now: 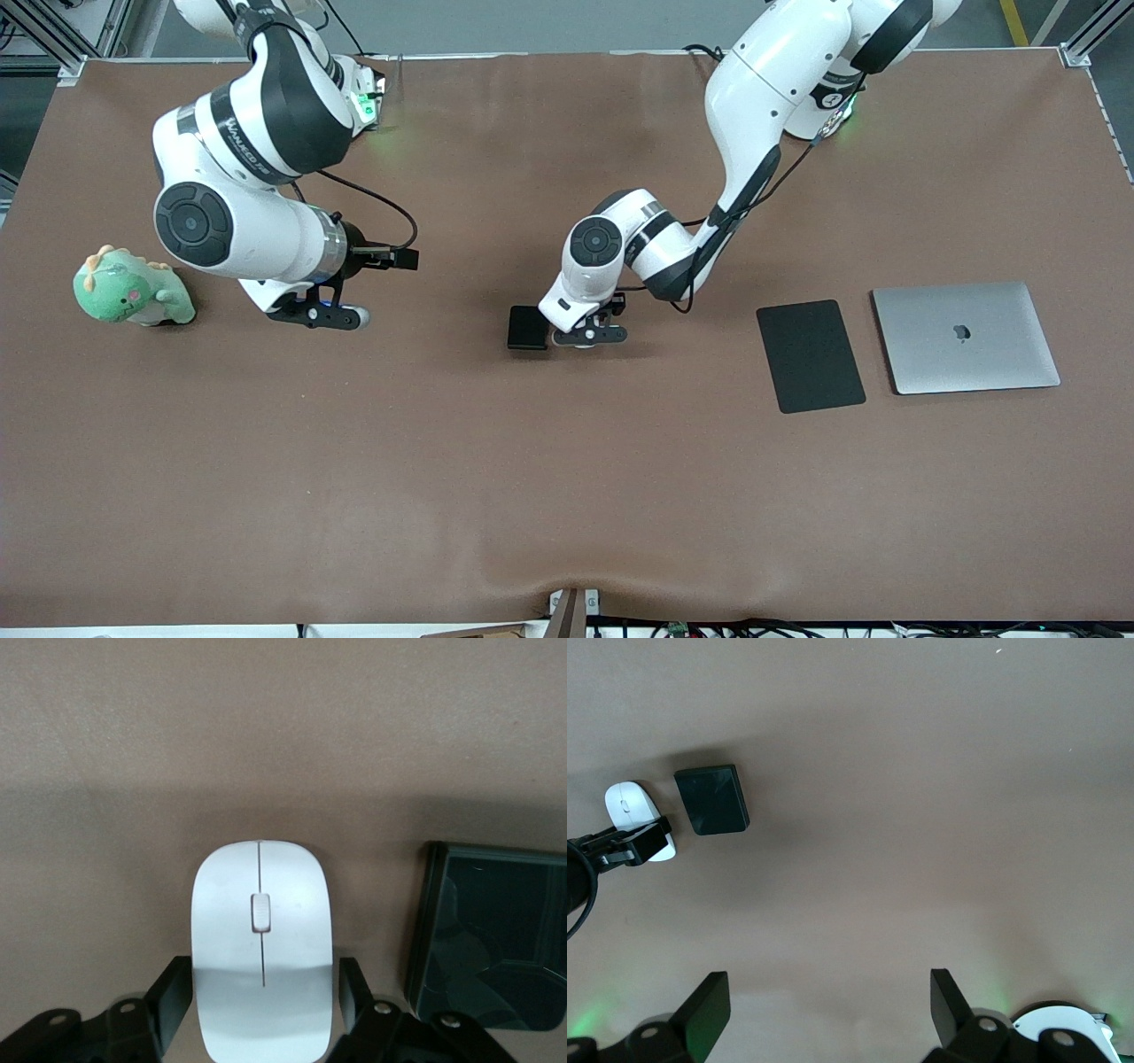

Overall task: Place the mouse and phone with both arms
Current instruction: 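Carry the mouse with the left gripper while the right gripper lowers to the phone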

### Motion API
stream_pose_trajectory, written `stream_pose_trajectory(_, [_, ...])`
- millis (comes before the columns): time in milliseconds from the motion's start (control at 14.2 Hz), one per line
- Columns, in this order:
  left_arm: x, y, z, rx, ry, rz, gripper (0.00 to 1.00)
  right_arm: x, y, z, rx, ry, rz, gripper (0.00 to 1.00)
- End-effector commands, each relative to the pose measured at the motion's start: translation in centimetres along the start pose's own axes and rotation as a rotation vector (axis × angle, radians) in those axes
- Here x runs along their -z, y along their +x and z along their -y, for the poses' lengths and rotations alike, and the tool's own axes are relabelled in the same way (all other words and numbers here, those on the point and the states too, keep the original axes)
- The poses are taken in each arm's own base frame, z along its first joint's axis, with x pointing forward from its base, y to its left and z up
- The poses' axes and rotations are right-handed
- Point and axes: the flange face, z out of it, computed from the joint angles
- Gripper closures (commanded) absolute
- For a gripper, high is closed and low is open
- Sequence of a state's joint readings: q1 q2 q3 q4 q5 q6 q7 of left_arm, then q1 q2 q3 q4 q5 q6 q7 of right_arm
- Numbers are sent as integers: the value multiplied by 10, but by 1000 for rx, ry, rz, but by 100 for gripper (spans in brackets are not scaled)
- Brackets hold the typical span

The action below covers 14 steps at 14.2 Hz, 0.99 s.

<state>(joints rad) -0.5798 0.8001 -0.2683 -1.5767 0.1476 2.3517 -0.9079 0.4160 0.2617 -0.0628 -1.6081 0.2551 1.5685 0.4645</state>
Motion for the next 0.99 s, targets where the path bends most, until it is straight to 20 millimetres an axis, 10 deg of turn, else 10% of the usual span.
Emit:
stream_pose_trajectory(0, [-4,3,-7,6,8,-31,31,-1,0,4,-16,14,0,0])
stream_pose_trajectory(353, [4,5,-7,-10,13,-54,96,-2,0,3,-17,13,1,0])
stream_pose_trajectory(917, [79,46,43,34,74,-104,100,-22,-5,38,-79,4,-26,0])
